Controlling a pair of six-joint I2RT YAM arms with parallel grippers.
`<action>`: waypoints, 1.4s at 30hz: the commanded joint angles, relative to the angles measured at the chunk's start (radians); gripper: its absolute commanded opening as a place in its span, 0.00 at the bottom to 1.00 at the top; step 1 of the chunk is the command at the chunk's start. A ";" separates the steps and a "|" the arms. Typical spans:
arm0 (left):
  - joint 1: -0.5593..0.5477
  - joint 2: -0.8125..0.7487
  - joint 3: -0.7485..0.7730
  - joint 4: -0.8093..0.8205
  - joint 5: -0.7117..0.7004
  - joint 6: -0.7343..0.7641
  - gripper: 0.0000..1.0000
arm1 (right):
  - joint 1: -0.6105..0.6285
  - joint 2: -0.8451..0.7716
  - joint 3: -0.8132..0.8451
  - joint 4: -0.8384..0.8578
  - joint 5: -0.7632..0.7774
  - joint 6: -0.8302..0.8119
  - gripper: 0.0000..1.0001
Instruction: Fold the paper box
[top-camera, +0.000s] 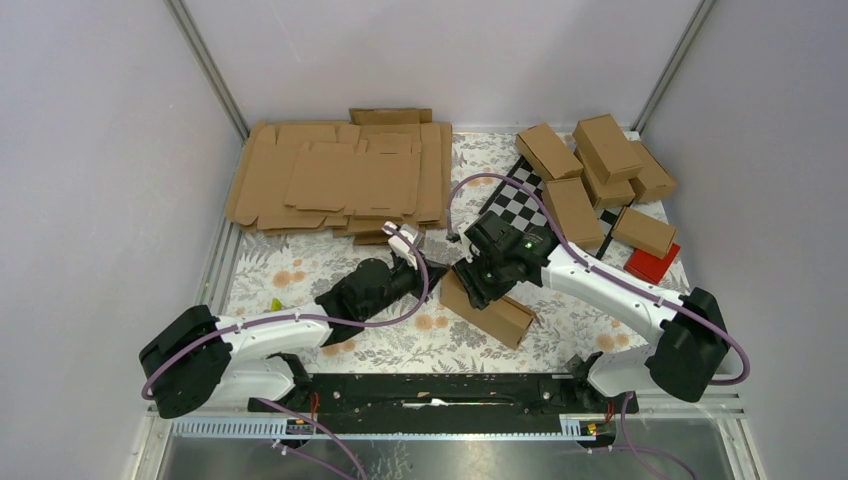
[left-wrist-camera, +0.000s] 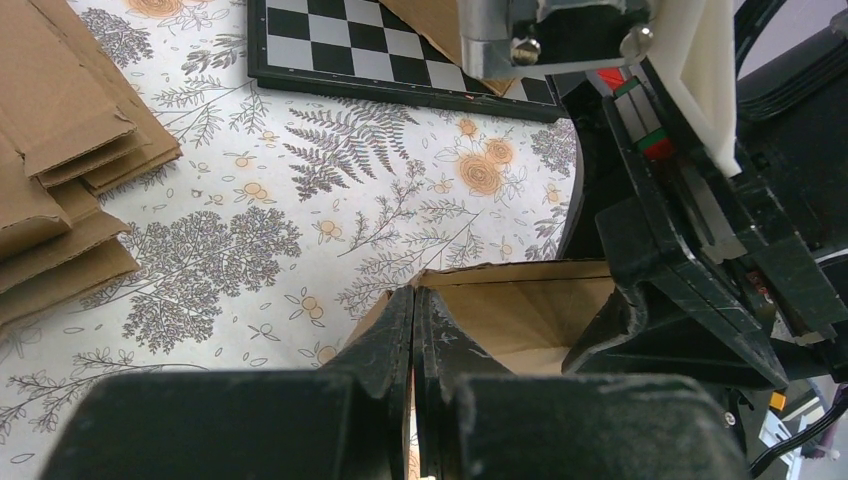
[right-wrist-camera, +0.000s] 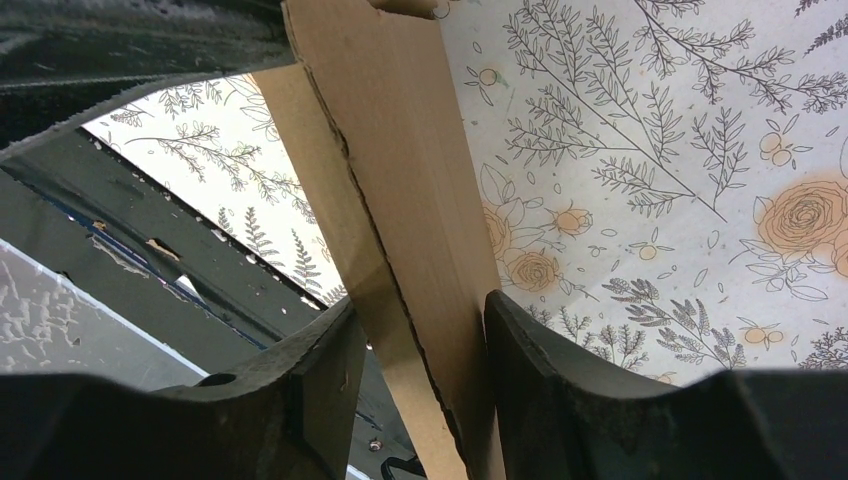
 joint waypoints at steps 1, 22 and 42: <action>-0.018 0.004 0.002 -0.009 -0.009 -0.048 0.00 | -0.005 -0.006 0.002 0.017 0.026 0.017 0.52; -0.085 0.039 -0.076 0.045 -0.169 -0.021 0.00 | -0.006 -0.033 -0.015 0.013 0.073 0.029 0.70; 0.076 -0.100 -0.095 -0.080 -0.232 0.023 0.00 | -0.006 0.243 0.180 0.187 -0.009 -0.061 0.53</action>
